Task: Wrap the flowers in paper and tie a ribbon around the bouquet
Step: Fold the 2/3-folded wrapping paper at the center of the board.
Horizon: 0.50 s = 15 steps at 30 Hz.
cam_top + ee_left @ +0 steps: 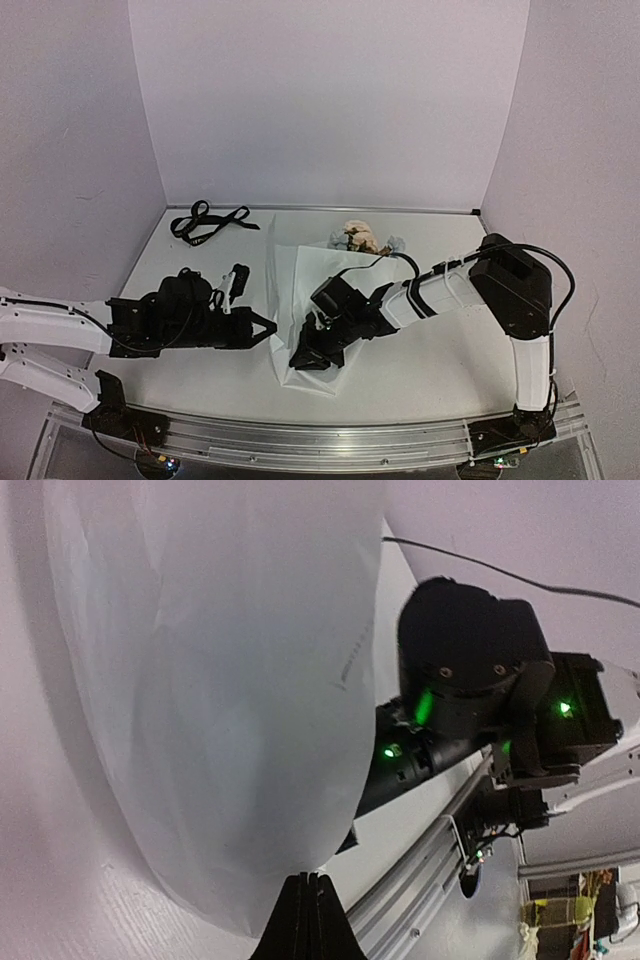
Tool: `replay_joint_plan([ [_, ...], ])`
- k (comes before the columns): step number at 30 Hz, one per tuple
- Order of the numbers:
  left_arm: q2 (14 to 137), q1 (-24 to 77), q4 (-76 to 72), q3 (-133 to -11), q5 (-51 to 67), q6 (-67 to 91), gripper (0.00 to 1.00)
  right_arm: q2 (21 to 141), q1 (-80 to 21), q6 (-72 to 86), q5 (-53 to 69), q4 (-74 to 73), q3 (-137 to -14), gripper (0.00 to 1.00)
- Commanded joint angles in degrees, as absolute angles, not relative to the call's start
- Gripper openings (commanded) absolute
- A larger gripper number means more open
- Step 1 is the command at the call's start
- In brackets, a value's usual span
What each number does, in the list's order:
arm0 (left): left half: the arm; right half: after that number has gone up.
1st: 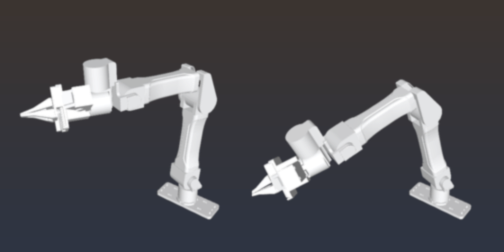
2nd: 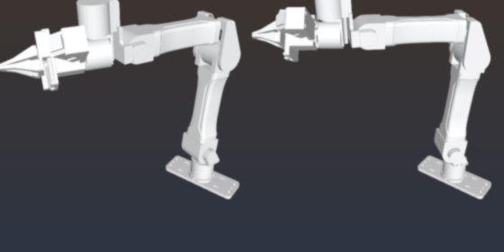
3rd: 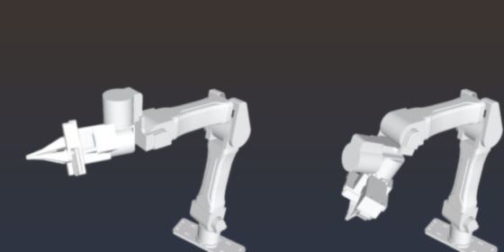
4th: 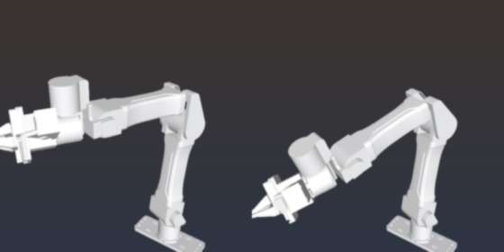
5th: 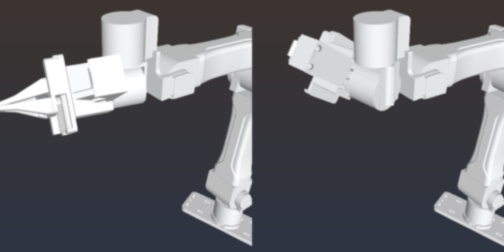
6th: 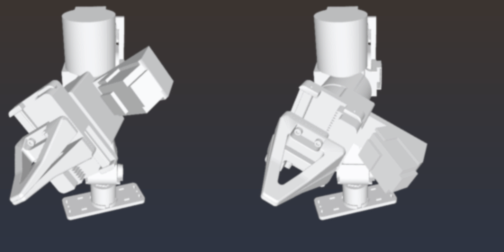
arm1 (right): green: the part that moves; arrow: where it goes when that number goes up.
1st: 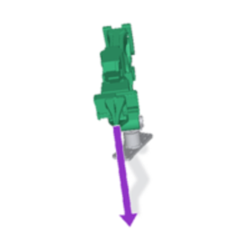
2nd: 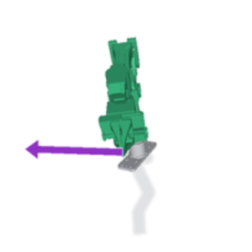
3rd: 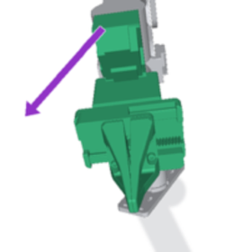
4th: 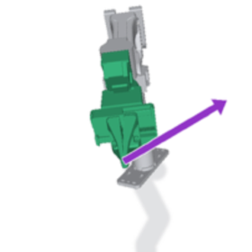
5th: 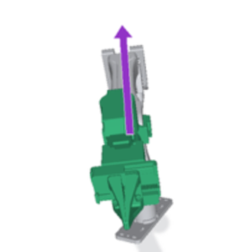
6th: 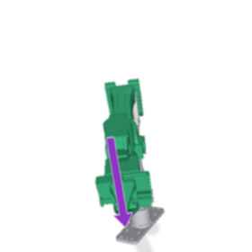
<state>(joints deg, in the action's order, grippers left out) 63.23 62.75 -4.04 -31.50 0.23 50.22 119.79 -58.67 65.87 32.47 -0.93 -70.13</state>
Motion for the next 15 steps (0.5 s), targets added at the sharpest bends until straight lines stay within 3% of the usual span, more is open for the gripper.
replay_joint_plan([
  [1,67.5,63.1,-11.1,-36.1,9.5,42.8,0.00,121.7,-59.2,65.7,30.5,-4.0,-70.3,0.14],
  [15,74.4,63.1,-10.8,-39.6,9.4,39.7,0.00,110.6,-58.8,58.7,31.3,-3.9,-64.7,0.22],
])
